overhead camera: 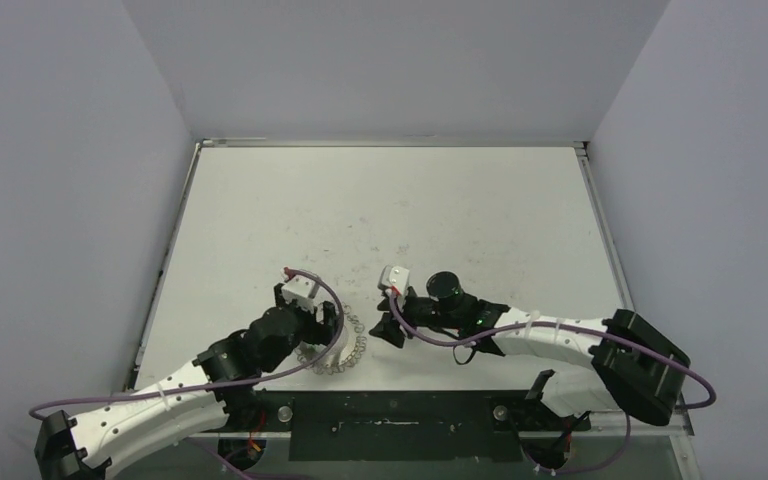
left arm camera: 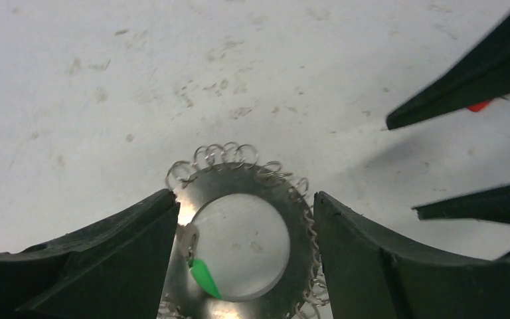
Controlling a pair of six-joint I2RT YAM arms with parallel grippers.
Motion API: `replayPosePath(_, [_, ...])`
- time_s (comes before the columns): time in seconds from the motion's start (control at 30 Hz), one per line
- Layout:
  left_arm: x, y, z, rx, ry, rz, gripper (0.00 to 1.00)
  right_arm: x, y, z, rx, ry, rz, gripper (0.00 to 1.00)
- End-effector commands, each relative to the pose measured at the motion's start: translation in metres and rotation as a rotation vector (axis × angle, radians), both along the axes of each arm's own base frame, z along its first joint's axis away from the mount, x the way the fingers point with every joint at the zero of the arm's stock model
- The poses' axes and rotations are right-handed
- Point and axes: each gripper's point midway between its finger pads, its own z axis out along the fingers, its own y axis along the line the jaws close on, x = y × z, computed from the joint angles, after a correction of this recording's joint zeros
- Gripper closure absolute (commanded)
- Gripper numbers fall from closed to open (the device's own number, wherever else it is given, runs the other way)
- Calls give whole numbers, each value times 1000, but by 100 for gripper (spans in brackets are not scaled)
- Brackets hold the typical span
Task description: Put the keys on the keyring
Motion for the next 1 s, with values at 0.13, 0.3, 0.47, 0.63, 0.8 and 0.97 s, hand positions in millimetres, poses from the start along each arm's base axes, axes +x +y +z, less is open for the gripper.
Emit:
replayPosePath(0.13, [9, 67, -24, 1, 241, 442, 28, -5, 55, -12, -5, 82, -33, 44])
replayPosePath(0.3, [10, 83, -39, -31, 404, 541, 28, -19, 83, -34, -43, 155, -26, 44])
replayPosePath(0.47, [8, 80, -55, -74, 564, 550, 27, -17, 86, -55, -89, 204, -87, 46])
replayPosePath(0.63, [7, 57, -73, -148, 647, 481, 26, -12, 75, -70, -128, 214, -144, 45])
replayPosePath(0.8, [13, 39, -81, -240, 658, 436, 29, -6, 65, -73, -122, 233, -184, 45])
replayPosePath(0.97, [15, 41, -88, -233, 659, 451, 36, 3, 48, -81, -126, 274, -235, 45])
